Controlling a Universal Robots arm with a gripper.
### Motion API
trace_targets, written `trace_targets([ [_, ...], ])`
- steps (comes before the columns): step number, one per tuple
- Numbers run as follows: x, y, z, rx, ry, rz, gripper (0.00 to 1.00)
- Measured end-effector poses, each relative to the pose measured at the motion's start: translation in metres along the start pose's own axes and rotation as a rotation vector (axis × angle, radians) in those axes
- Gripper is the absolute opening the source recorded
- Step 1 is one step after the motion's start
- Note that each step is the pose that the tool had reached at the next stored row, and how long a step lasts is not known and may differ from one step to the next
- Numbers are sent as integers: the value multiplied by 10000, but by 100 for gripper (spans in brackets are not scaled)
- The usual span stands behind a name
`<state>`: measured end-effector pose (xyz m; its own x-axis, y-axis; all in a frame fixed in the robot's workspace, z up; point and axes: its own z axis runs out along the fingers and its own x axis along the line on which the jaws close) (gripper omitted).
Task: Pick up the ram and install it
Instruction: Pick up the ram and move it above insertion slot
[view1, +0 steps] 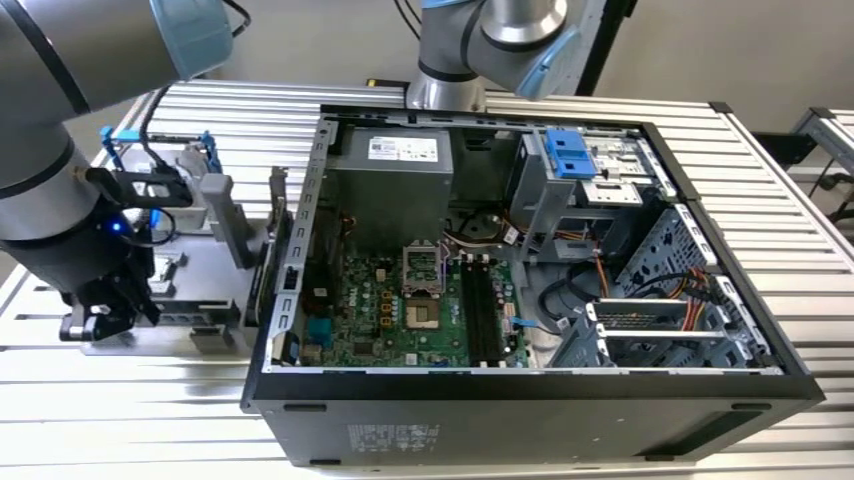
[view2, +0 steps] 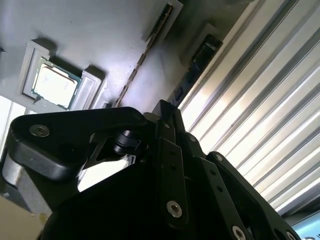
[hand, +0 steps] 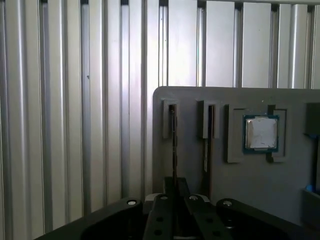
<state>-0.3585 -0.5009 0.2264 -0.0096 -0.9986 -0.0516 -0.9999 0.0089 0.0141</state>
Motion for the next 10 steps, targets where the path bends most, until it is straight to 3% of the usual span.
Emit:
trace_targets([
  [10, -7, 2, -127, 1, 0, 0, 0],
])
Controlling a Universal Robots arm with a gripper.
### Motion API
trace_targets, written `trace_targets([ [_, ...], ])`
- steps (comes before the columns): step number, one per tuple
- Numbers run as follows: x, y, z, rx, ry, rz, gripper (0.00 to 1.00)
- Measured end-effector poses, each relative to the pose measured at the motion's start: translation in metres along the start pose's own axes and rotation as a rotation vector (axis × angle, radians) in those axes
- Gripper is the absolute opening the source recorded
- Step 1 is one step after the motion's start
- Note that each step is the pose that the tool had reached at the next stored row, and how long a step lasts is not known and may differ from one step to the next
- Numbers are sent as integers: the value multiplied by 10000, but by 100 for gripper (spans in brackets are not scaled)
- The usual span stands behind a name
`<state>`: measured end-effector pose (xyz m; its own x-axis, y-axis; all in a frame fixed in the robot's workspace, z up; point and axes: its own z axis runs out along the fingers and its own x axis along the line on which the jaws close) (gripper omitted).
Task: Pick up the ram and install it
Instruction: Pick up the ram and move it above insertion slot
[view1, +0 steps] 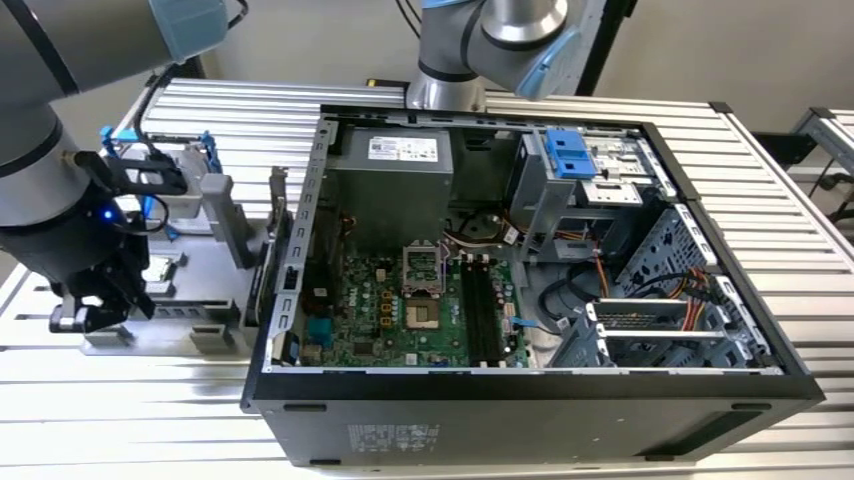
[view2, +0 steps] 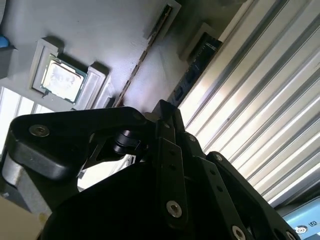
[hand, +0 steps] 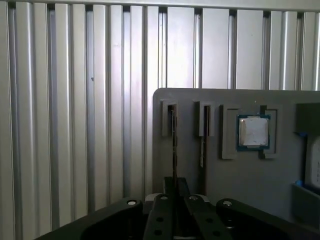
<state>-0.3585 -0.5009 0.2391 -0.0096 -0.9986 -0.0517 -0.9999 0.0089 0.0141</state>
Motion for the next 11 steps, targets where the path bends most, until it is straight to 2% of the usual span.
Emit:
trace_targets([
  [5, -3, 1, -54, -1, 0, 2, 0],
  [11, -9, 3, -173, 0, 0, 5, 0],
])
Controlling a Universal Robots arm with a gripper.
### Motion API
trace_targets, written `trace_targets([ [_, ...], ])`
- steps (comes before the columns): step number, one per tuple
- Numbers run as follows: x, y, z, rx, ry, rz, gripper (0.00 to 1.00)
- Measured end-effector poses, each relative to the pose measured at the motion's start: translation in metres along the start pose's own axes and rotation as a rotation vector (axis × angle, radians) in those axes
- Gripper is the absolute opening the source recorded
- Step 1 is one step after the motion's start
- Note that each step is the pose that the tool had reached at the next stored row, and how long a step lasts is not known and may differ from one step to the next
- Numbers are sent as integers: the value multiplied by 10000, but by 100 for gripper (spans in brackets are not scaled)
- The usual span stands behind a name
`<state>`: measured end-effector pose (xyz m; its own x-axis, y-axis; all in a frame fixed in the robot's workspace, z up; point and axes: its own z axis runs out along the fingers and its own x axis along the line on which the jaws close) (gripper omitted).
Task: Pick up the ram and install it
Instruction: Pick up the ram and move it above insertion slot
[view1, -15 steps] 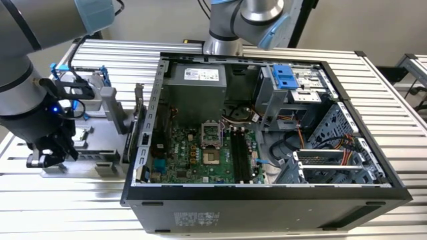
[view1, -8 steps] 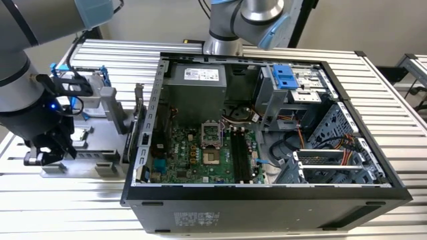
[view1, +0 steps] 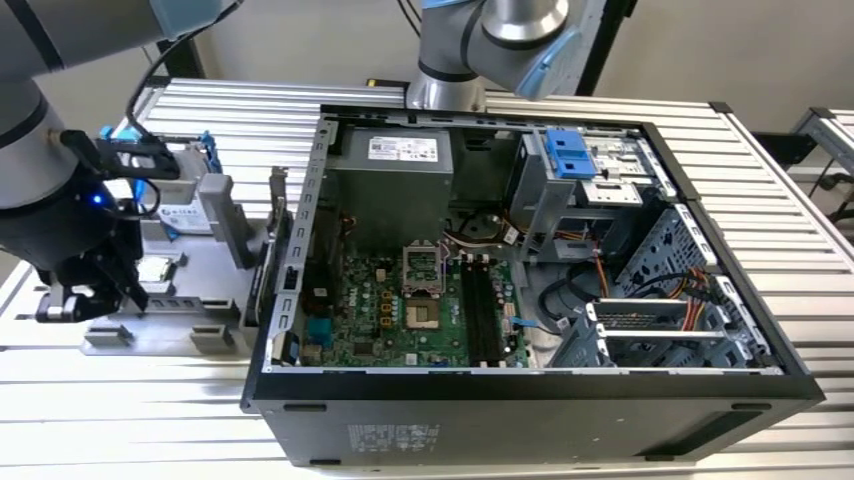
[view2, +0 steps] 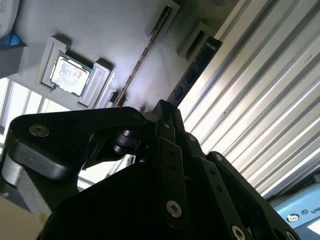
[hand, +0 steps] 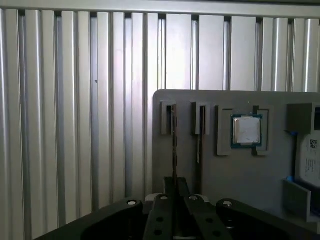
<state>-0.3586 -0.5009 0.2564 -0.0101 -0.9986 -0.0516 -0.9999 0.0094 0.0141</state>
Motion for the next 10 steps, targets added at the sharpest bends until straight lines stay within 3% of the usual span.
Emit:
trace_targets([
  [10, -10, 3, -197, 0, 0, 2, 0],
])
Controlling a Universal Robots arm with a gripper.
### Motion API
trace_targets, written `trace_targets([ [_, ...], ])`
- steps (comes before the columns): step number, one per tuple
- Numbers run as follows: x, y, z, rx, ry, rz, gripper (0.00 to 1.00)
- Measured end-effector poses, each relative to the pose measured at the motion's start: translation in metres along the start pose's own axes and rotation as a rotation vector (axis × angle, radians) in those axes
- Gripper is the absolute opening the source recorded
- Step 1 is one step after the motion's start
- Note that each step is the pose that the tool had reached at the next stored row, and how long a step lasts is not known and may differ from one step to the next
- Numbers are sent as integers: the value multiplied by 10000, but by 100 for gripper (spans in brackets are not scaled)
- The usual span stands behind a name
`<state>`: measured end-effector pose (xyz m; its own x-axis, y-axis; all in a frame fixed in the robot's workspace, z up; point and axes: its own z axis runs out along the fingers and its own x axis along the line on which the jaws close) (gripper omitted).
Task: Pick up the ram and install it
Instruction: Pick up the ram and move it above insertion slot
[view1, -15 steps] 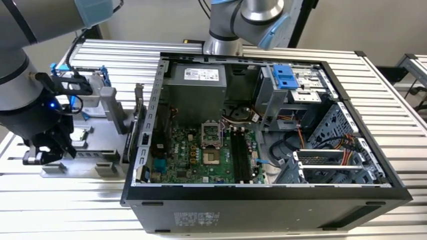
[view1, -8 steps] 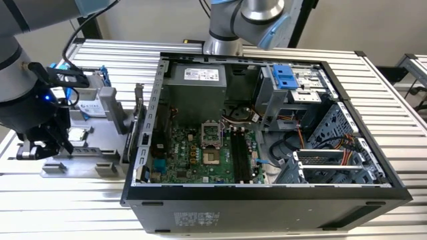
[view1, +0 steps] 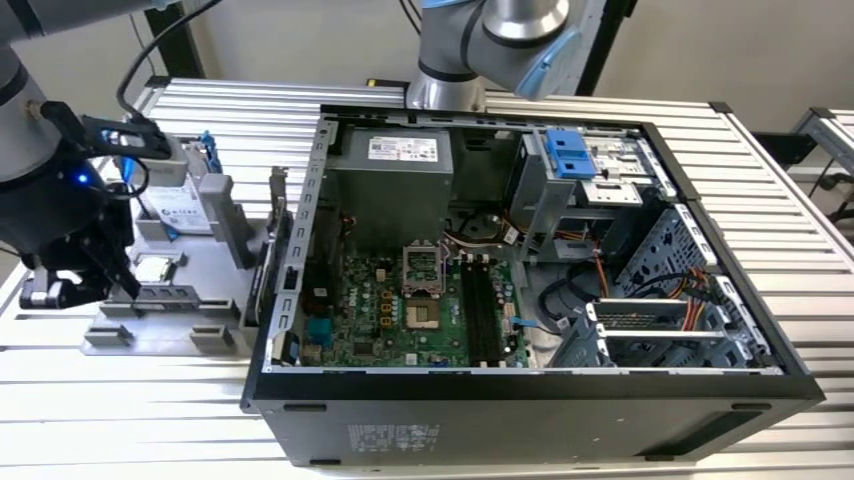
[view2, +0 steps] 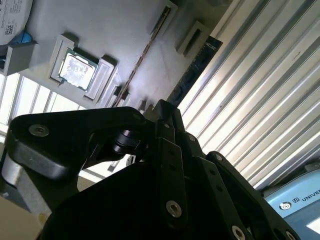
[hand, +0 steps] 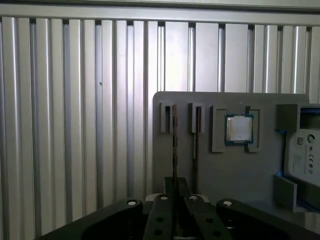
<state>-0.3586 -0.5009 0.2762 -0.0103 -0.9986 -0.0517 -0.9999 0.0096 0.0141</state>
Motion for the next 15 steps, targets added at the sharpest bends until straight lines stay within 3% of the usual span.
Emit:
trace_targets([
  [15, -12, 2, -230, 3, 0, 65, 0],
])
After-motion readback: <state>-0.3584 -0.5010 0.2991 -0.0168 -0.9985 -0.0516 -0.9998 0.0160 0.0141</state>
